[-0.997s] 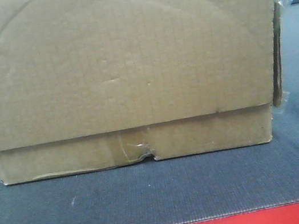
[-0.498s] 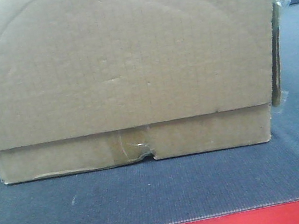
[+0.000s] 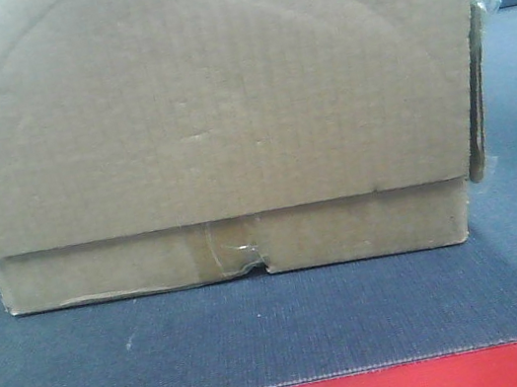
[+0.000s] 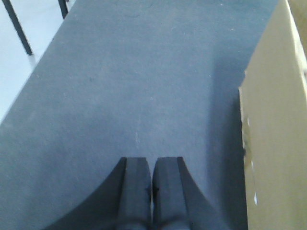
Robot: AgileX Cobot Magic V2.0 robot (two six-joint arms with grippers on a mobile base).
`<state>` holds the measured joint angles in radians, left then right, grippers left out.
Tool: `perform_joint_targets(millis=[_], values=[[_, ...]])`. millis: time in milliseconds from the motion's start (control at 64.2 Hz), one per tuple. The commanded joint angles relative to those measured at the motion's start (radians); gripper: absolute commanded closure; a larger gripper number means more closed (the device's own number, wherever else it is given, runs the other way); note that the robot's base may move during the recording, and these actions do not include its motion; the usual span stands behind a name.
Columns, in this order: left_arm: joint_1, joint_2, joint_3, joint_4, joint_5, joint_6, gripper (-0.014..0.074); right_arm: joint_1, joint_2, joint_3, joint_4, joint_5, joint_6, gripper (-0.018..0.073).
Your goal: Grab carton from right shelf to conveyor
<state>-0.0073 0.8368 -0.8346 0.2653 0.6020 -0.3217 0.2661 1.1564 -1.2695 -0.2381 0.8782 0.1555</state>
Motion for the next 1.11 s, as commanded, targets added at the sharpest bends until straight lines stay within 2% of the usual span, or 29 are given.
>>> perform_joint_targets(millis=[0, 218, 483, 685, 1090], values=[[0.004, -0.076, 0.108, -0.015, -0.112, 0.004, 0.0582, -0.009, -0.101, 0.144, -0.008, -0.112, 0.002, 0.0627], [0.004, -0.240, 0.281, -0.017, -0.254, 0.004, 0.0582, -0.009, -0.355, 0.504, 0.003, -0.415, 0.002, 0.0627], [0.004, -0.386, 0.327, -0.006, -0.373, 0.004, 0.0582, -0.009, -0.681, 0.813, 0.003, -0.692, 0.002, 0.0627], [0.004, -0.401, 0.327, 0.027, -0.379, 0.004, 0.0582, -0.009, -0.821, 0.876, 0.003, -0.719, 0.002, 0.0627], [0.001, -0.401, 0.327, 0.027, -0.381, 0.004, 0.0582, -0.009, -0.833, 0.876, 0.003, -0.725, 0.002, 0.0627]])
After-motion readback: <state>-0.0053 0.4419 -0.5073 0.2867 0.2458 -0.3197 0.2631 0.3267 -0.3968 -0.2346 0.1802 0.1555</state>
